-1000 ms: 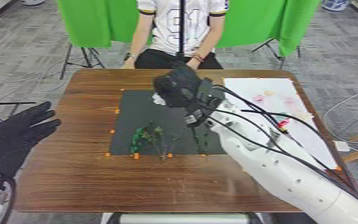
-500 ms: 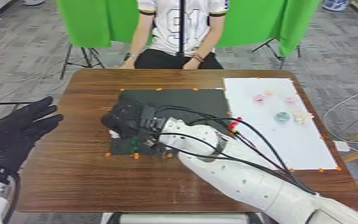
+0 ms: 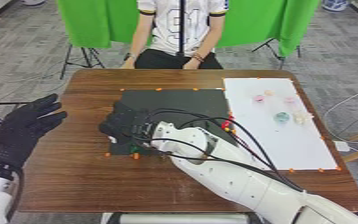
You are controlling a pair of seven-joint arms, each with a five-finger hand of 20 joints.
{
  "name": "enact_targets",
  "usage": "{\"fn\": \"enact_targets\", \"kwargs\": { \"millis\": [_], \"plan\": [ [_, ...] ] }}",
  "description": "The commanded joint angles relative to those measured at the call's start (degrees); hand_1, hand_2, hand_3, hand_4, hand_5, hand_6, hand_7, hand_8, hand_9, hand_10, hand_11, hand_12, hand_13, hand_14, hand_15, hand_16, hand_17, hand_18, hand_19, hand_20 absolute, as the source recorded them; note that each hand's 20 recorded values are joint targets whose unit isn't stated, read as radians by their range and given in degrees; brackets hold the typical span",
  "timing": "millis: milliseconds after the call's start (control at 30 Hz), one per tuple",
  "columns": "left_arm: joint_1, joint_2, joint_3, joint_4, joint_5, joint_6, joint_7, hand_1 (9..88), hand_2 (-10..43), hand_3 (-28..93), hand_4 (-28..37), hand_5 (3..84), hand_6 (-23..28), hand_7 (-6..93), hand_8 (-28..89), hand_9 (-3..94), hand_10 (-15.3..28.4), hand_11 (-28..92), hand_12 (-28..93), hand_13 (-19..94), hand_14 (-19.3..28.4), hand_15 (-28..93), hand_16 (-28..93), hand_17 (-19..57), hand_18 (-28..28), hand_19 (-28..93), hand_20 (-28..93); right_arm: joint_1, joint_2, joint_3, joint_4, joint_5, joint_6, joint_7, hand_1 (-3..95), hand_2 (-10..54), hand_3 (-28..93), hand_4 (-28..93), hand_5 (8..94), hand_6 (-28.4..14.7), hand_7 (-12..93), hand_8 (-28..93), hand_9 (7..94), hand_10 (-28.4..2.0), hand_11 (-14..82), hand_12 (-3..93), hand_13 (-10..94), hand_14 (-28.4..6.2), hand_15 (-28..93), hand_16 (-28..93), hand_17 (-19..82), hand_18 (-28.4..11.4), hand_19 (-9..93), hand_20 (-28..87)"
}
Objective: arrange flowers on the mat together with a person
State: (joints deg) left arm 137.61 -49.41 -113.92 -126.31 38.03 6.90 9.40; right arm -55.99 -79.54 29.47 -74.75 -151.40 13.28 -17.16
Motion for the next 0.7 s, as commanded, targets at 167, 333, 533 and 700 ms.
{"fn": "enact_targets", "kwargs": {
  "millis": [167, 333, 533, 700],
  "plan": [
    [0.43, 0.68, 0.36, 0.4, -0.65, 0.69, 0.28, 26.3, 1.1, 71, -24.9, 41.2, 6.1, 13.2, -8, 32.8, 13.8, 20, 14, 27, 16.5, 36, 1, -7.1, 23.5, 49, 16, -0.99, -1.07, 2.23, -0.05, -5.19, -5.84, -0.25, 50.2, -9.5, 75, -28, 62.1, 4.4, 51, 1, 80.3, -3.7, 15.4, 50.0, 69, -3.0, 59, 41, 27, -15.3, 67, 47],
    [-0.2, 0.28, 0.54, 0.52, -0.27, 0.29, -0.09, 26.2, 1.0, 71, -24.9, 41.2, 6.2, 13.2, -8, 32.8, 13.8, 20, 14, 27, 16.5, 36, 1, -7.1, 23.6, 49, 16, -0.6, -0.95, 1.88, -0.06, -5.02, -6.84, -0.29, 45.9, -9.5, 76, -28, 58.1, 4.4, 52, 0, 76.3, -5.0, 15.6, 49.0, 65, -4.0, 60, 37, 25, -15.7, 66, 47],
    [0.0, 0.2, 0.58, 0.45, -0.25, 0.53, 0.02, 26.2, 0.9, 71, -24.9, 41.2, 6.2, 13.3, -8, 32.8, 13.9, 20, 14, 27, 16.5, 36, 1, -7.1, 23.6, 49, 16, -1.0, -1.14, 2.39, -1.02, -6.15, -8.36, 0.2, 42.5, -9.5, 76, -28, 55.0, 4.1, 51, 0, 70.5, -6.0, 23.8, 41.8, 63, -5.0, 63, 31, 24, -15.9, 65, 47],
    [0.11, 0.17, 0.54, 0.37, -0.31, 0.54, -0.05, 26.1, 0.9, 71, -24.9, 41.2, 6.2, 13.3, -8, 32.8, 13.8, 20, 14, 27, 16.5, 36, 1, -7.1, 23.6, 49, 16, -0.98, -0.81, 2.6, -2.04, -6.62, -9.89, 1.74, 38.1, -9.5, 81, -28, 52.7, 3.5, 44, -4, 64.1, -7.3, 31.8, 33.1, 60, -5.5, 64, 29, 23, -16.1, 65, 47]
  ]
}}
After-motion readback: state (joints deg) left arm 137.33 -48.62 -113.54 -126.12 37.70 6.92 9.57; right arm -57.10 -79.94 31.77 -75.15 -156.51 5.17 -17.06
